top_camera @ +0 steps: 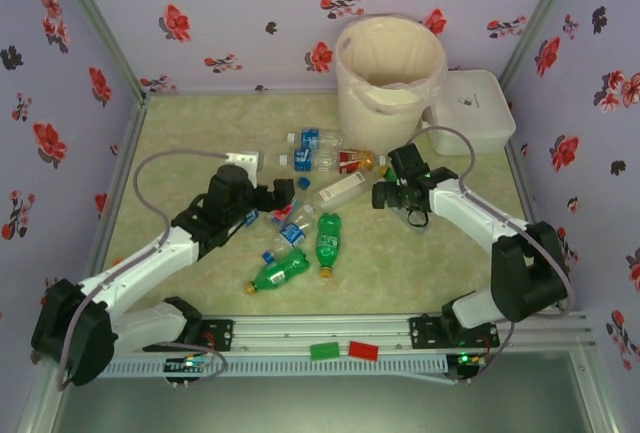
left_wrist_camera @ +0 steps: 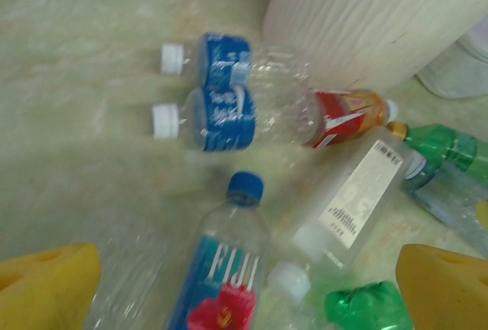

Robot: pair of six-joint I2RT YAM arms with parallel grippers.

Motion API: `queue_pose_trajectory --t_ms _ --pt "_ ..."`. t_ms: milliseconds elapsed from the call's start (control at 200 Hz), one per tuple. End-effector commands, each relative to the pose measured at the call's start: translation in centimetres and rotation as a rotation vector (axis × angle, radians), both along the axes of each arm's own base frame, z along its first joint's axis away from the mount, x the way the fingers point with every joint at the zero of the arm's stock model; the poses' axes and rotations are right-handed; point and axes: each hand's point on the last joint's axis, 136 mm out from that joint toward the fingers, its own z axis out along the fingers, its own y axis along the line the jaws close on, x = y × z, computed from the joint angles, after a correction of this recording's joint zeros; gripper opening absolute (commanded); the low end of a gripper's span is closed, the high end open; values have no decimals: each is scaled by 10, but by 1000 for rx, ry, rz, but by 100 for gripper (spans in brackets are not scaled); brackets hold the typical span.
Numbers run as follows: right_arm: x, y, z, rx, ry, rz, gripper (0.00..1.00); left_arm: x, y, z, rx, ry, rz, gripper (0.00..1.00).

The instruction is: Put the plastic bottles in the bin

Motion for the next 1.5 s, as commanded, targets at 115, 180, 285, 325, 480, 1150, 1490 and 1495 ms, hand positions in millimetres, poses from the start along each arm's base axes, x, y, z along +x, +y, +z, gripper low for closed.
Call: queue_pose_trajectory --t_ms 115,180,285,325,480,1150,1490,1495 --pt "-8 1 -20 -44 110 87 100 -1 33 -10 -133 9 191 100" --pt "-8 2 -25 -47 125 92 100 0 36 -10 -155 8 208 100" --pt "-10 2 -32 -54 154 98 100 1 36 -10 -168 4 215 100" --pt "-10 3 -33 -50 161 100 100 2 36 -10 -168 6 216 100" --pt "-12 8 -42 -26 178 108 94 3 35 -13 -174 19 222 100" --pt "-12 13 -52 -6 206 110 51 2 34 -19 -214 52 243 100" --pt "-18 18 -31 67 148 102 45 3 35 -20 -204 47 241 100" --pt "-18 18 -30 70 144 101 45 4 35 -20 -203 47 242 100"
